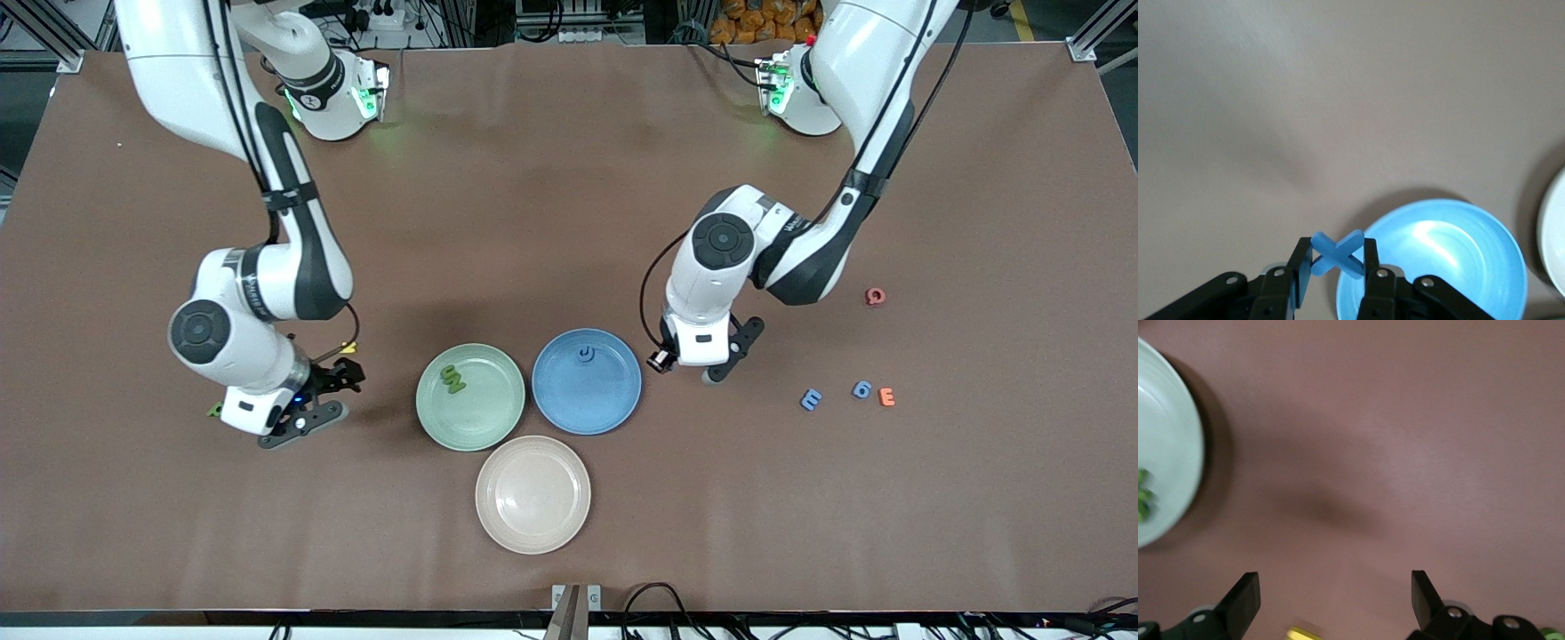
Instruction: Sort letters by color into matching plates
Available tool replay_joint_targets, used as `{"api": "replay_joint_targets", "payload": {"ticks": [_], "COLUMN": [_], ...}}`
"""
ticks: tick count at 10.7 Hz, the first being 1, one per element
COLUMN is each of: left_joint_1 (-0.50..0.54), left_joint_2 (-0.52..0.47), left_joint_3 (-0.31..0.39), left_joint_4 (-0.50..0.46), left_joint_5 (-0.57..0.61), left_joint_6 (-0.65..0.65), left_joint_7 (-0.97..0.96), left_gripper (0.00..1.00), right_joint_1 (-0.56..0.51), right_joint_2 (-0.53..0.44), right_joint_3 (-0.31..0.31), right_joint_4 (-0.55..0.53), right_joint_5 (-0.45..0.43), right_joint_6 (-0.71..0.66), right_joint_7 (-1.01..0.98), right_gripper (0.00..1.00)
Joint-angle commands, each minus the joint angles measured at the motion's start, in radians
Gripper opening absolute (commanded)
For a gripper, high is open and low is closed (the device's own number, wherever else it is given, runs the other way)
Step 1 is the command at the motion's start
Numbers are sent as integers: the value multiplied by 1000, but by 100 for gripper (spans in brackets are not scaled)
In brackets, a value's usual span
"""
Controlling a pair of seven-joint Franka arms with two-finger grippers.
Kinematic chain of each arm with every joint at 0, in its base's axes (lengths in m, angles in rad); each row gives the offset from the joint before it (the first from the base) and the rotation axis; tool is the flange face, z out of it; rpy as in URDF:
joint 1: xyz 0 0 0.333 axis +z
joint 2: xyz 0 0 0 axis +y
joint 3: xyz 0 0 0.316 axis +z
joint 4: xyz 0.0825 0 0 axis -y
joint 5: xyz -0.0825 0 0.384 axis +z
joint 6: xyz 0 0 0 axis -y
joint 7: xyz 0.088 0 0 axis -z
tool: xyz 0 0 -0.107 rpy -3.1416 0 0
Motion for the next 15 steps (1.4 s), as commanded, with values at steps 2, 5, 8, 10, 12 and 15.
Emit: {"api": "replay_joint_targets", "payload": {"ticks": [2, 5, 8, 10, 12, 15], "left_joint_1": [-73, -99, -106, -155, -196, -161], "left_joint_2": [60, 119, 143, 162, 159, 148], "left_joint_3": [9, 13, 16, 59, 108, 108], "left_joint_4": [85, 160, 174, 194, 194, 176], "left_joint_5": [-48, -47, -47, -37, -30, 2], "left_joint_6": [-22, -14, 27, 55, 55, 35], "left_joint_7": [-130, -181, -214, -261, -260, -173], "left_gripper": [0, 0, 0, 89, 100, 100], "right_joint_1": [-115, -190, -267, -288, -290, -284], "right_joint_2": [-72, -110, -110, -99, -89, -61], "right_joint_3": [17, 17, 17, 18, 18, 23], "right_joint_4": [-90, -168, -235, -251, -266, -292], "right_joint_5": [-6, -6, -6, -6, -5, -2], "right_joint_6": [1, 4, 87, 113, 170, 254], "right_joint_7": [-322, -508, -649, -666, -670, -668], "right_gripper": [100, 100, 100, 100, 100, 100]}}
